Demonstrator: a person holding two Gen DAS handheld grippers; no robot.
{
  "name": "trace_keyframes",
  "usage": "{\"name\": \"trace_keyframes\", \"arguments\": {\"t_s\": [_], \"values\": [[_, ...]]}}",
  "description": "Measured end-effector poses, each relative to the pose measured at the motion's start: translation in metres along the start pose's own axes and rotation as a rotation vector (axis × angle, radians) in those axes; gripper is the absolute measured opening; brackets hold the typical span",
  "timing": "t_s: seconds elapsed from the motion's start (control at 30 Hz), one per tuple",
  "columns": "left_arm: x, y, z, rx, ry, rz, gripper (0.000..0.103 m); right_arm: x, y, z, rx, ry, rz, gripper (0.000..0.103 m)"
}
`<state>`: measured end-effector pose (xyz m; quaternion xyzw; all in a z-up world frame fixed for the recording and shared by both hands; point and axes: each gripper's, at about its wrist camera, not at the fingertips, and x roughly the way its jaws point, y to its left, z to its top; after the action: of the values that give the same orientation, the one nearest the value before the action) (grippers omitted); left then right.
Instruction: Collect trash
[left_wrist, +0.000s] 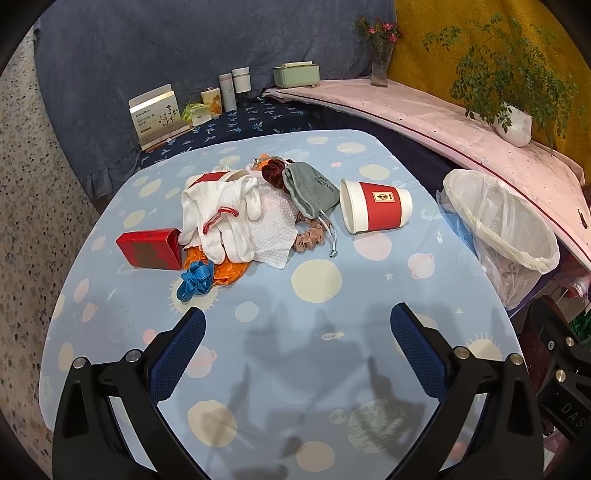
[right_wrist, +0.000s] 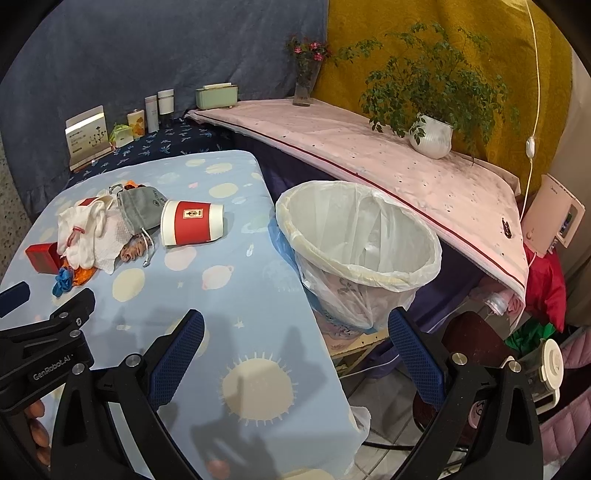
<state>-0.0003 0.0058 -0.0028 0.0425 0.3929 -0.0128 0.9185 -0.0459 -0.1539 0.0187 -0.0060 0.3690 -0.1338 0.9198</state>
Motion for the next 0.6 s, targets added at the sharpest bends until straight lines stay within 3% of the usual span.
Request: {"name": "trace_keyframes", "arguments": {"t_s": [0.6], "values": [[0.0051,0.0055,0.0050,-0.005,0.012,-0.006,0.096,0.0045,0.0025,0.0049,0.000,0.008,-0.005,0.096]]}}
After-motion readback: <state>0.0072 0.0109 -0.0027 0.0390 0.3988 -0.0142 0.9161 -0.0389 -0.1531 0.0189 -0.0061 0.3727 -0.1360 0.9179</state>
